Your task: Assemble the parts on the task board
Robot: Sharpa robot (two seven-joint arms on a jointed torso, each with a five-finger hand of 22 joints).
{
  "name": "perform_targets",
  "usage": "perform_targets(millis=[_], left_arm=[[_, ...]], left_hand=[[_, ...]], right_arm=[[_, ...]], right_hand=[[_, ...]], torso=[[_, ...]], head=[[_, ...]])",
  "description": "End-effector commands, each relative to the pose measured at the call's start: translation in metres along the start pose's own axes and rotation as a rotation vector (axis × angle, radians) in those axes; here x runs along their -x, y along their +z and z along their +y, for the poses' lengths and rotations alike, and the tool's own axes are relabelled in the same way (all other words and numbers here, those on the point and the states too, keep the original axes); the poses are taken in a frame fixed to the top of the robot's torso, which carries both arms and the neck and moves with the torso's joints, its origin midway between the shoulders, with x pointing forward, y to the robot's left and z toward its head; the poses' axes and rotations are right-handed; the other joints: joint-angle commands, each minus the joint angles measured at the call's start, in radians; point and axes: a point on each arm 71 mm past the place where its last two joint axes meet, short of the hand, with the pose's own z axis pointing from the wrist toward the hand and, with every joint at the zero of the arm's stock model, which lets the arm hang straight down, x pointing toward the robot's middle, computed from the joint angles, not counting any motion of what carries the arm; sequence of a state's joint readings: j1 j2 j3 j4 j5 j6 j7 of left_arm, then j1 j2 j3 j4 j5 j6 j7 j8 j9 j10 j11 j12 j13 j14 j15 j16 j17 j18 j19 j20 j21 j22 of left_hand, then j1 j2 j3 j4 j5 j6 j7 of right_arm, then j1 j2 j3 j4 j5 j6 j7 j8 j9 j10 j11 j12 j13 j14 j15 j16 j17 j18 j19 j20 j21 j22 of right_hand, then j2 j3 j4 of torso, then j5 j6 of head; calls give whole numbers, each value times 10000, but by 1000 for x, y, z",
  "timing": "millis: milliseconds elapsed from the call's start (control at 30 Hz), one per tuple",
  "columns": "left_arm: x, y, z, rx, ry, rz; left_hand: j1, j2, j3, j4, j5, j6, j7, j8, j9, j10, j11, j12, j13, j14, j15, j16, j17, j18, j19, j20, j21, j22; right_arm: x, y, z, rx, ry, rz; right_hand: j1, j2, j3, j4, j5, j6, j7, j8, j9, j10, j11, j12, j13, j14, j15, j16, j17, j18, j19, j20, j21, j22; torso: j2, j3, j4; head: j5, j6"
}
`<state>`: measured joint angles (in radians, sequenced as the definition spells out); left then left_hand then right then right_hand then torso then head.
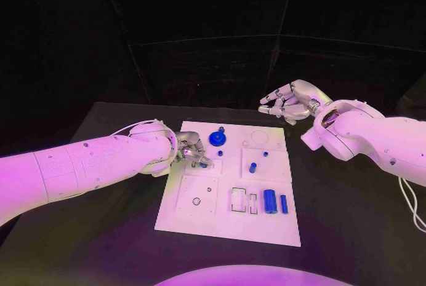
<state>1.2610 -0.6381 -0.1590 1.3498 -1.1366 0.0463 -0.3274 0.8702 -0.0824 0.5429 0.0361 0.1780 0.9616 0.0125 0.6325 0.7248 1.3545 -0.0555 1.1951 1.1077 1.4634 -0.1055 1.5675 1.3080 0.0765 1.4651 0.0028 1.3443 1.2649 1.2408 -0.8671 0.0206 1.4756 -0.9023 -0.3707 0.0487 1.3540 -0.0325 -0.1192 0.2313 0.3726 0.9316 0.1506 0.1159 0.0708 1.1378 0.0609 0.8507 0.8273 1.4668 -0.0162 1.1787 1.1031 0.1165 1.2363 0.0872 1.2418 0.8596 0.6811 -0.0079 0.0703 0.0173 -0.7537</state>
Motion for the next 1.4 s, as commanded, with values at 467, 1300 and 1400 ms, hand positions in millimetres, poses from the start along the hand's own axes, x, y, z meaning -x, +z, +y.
perform_targets(millis=[467,1300,1400], left_arm=[[0,2,-1,-24,72,50],[-1,1,-1,-30,106,157],[-1,1,-1,-19,103,148]], left_hand=[[-495,129,-913,481,-41,183,-19,75,37,152,-9,157,111,1074,-80,33,2628,-142,252,-72,99,123],[-130,809,-853,498,33,244,-83,52,37,271,-61,306,295,1074,-115,33,2628,-162,284,-98,175,253],[-72,923,-773,485,42,241,-87,39,34,281,-66,317,312,1074,-119,33,2628,-164,287,-101,183,267]], right_arm=[[0,1,2,136,-31,6],[0,1,2,109,-33,34],[0,1,2,113,-32,37]], right_hand=[[1,73,-43,8,89,-18,-23,44,-11,-82,-12,-55,-20,97,-32,-79,-14,158,-8,6,-50,-26],[1,73,-43,8,89,-18,-23,44,-11,-82,-12,-55,-20,97,-32,-79,-14,158,-8,6,-50,-26],[1,73,-43,8,89,-18,-23,44,-11,-82,-12,-55,-20,97,-32,-79,-14,158,-8,6,-50,-26]], torso=[[3,7,0],[4,-1,7],[5,-3,6]], head=[[-24,-11],[-34,-34],[-33,-33]])
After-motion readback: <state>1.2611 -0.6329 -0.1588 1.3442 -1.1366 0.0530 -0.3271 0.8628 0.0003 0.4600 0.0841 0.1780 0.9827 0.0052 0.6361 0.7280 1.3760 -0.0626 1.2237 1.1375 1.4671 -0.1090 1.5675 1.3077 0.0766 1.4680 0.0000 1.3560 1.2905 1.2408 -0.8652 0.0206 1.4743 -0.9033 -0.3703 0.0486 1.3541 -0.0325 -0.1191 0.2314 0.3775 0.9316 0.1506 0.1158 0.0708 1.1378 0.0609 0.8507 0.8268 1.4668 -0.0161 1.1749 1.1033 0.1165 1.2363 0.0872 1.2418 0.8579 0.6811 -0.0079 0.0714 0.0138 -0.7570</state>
